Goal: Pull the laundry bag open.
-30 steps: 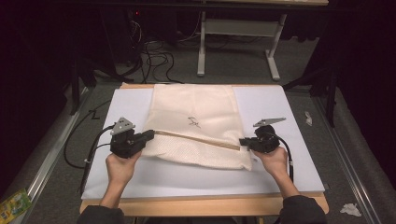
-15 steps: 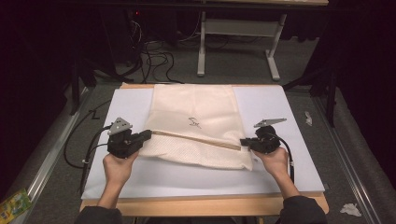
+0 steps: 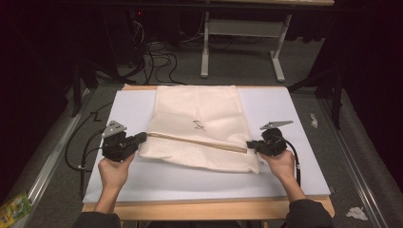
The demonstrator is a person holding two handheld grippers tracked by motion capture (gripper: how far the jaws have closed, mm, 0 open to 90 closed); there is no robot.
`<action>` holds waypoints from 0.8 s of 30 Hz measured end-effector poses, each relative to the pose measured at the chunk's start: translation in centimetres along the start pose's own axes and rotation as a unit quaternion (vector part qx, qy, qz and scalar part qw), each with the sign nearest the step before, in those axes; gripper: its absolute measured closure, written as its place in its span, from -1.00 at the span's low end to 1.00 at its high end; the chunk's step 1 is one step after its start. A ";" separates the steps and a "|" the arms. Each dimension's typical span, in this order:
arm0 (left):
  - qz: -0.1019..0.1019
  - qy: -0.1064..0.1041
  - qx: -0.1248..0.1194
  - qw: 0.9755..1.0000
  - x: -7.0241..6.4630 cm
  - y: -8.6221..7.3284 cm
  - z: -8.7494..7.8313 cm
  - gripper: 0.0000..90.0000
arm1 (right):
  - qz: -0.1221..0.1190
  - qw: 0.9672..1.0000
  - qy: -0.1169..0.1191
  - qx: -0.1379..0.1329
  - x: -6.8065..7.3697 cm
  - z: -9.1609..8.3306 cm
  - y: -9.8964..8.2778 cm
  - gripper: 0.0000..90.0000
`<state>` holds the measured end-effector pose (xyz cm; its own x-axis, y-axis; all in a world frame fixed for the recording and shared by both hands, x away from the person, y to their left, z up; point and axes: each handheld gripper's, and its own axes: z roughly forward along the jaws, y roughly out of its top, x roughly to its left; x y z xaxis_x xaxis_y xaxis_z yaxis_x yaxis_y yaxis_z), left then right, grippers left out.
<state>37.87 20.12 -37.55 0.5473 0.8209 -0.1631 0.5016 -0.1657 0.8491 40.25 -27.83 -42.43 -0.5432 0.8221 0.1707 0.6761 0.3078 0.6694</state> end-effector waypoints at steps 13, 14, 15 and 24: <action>0.005 0.013 0.014 1.000 0.1 -0.4 0.1 0.95 | 0.012 1.000 -0.011 -0.010 -0.7 -0.6 -0.2 0.98; 0.005 0.012 0.017 1.000 0.1 -0.4 0.2 0.95 | 0.009 1.000 -0.017 -0.011 -0.7 -0.7 -0.3 0.98; 0.006 0.013 0.017 1.000 0.1 -0.4 0.3 0.95 | 0.008 1.000 -0.019 -0.013 -0.8 -0.8 -0.3 0.98; 0.003 0.010 0.022 1.000 0.2 -1.1 0.5 0.95 | 0.015 0.999 -0.021 -0.025 -1.0 -1.7 -0.5 0.98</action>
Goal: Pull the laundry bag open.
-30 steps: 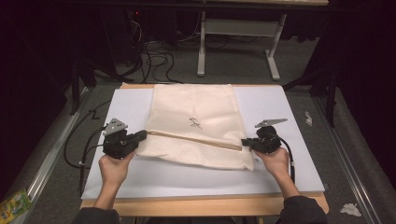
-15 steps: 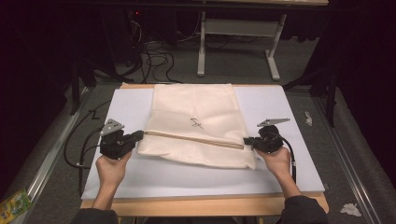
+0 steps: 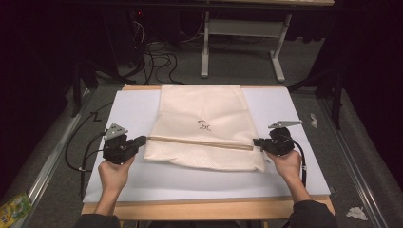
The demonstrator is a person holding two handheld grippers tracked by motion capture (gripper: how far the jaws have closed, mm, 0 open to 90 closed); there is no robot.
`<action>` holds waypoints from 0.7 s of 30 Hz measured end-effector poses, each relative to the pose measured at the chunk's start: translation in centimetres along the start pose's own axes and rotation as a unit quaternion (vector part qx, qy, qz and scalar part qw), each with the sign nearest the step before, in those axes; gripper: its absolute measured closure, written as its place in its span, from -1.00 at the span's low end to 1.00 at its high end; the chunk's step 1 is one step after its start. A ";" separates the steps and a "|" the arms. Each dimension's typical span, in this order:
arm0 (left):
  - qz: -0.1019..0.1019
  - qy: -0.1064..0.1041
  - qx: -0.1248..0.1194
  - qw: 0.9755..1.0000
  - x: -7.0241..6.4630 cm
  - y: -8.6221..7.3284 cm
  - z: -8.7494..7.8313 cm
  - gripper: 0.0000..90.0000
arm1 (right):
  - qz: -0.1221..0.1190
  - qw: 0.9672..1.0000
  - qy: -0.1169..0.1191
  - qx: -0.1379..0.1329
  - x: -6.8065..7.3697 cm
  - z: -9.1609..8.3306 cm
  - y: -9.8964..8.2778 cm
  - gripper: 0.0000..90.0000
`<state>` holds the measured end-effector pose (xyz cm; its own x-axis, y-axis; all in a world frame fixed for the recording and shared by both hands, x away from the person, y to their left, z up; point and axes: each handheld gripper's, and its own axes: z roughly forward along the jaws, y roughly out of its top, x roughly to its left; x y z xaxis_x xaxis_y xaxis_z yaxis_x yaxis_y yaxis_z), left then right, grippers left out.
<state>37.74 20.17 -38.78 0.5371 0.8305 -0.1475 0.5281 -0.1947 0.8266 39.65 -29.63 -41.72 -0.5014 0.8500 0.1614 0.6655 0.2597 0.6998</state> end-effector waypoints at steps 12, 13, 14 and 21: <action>-0.004 -0.009 0.015 1.000 0.3 -0.9 0.6 0.95 | 0.001 1.000 -0.002 -0.016 0.0 -0.9 -0.1 0.98; -0.006 -0.011 0.016 1.000 0.4 -1.0 0.7 0.95 | 0.000 1.000 -0.002 -0.016 0.0 -0.9 -0.1 0.98; -0.005 -0.011 0.016 1.000 0.4 -1.0 0.7 0.95 | -0.003 1.000 -0.002 -0.015 0.0 -0.8 -0.1 0.98; 0.003 -0.018 0.019 1.000 -0.1 -1.3 1.0 0.94 | 0.006 1.000 -0.004 -0.022 -0.1 -1.2 -0.5 0.97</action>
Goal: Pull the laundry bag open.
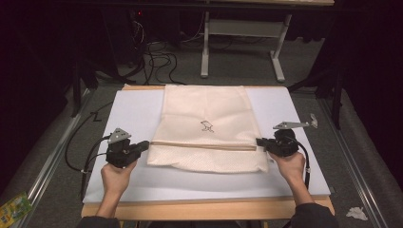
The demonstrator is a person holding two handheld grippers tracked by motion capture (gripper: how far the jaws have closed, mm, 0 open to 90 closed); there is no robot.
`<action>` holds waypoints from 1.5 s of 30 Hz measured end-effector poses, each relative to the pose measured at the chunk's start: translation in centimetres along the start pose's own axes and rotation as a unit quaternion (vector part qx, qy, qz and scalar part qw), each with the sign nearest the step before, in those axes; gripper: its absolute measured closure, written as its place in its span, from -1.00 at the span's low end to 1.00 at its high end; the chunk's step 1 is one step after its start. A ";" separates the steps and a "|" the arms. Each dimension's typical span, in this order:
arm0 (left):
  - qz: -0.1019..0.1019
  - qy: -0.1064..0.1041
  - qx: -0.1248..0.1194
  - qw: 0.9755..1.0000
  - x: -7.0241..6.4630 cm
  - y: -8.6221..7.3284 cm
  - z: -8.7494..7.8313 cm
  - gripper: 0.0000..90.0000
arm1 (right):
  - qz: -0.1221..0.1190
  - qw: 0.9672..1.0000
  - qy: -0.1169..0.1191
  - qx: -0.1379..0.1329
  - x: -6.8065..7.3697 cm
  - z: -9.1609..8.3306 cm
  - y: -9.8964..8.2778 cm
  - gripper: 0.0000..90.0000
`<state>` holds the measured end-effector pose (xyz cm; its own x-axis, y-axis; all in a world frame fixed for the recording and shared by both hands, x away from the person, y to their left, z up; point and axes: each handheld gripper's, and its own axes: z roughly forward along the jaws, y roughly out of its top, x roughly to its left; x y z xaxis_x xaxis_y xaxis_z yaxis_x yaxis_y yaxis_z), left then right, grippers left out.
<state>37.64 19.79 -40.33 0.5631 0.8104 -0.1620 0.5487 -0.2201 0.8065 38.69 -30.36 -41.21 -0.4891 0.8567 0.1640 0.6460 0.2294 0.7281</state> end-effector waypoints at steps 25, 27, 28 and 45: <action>-0.004 -0.020 0.029 0.999 -0.1 -2.3 1.1 0.93 | 0.021 1.000 0.008 0.012 -0.7 1.5 -2.1 0.92; -0.005 -0.019 0.028 0.999 -0.1 -2.4 1.2 0.93 | 0.020 1.000 0.008 0.016 -0.6 1.5 -2.1 0.92; -0.004 -0.019 0.030 0.999 -0.1 -2.4 1.2 0.93 | 0.022 1.000 0.008 0.018 -0.6 1.6 -2.2 0.91; -0.005 -0.015 0.055 0.998 -0.1 -2.7 1.9 0.92 | 0.019 0.999 0.004 0.033 -0.6 2.4 -2.8 0.88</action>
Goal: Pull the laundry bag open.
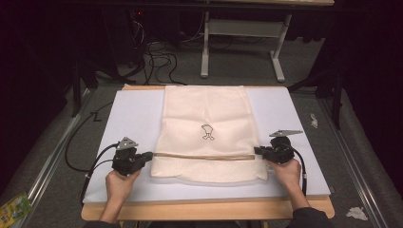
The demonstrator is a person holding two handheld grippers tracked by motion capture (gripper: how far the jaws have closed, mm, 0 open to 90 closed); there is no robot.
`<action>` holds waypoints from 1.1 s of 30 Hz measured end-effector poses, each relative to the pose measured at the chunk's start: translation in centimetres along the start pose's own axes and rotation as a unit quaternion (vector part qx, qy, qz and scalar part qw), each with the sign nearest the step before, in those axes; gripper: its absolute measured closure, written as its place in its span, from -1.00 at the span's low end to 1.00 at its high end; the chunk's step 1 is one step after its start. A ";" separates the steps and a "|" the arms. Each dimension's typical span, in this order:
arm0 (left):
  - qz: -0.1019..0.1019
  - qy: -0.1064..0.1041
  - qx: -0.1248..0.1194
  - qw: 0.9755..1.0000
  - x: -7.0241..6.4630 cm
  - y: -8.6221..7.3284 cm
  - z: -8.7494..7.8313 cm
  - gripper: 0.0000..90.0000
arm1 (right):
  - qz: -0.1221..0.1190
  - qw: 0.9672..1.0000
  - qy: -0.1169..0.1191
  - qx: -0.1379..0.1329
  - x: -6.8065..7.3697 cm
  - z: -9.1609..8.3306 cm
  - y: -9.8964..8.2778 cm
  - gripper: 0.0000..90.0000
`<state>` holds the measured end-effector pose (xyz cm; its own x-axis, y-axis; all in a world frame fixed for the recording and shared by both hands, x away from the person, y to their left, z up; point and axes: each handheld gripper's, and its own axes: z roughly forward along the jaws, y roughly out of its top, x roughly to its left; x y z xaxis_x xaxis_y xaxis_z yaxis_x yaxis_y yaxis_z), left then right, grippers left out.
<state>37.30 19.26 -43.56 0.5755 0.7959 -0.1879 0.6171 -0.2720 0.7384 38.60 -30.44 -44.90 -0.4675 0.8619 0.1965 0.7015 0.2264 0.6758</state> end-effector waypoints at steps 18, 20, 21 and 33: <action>0.003 0.010 0.006 1.000 0.0 -0.3 0.6 0.88 | -0.012 1.000 -0.020 0.005 0.2 0.5 -0.3 0.70; 0.003 0.011 0.005 1.000 0.1 -0.2 0.5 0.86 | -0.010 1.000 -0.023 0.010 0.2 0.5 -0.3 0.62; 0.003 0.011 0.002 1.000 0.1 -0.2 0.4 0.84 | -0.009 1.000 -0.024 0.010 0.2 0.5 -0.4 0.56; 0.016 0.014 -0.045 0.999 0.2 -0.1 -0.7 0.49 | -0.003 0.998 -0.051 -0.028 0.0 -0.8 -0.3 0.19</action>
<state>36.94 19.79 -43.27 0.5776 0.8031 -0.1462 0.5472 -0.2481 0.7993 37.90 -30.88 -44.53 -0.4121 0.9031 0.1210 0.6664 0.2082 0.7159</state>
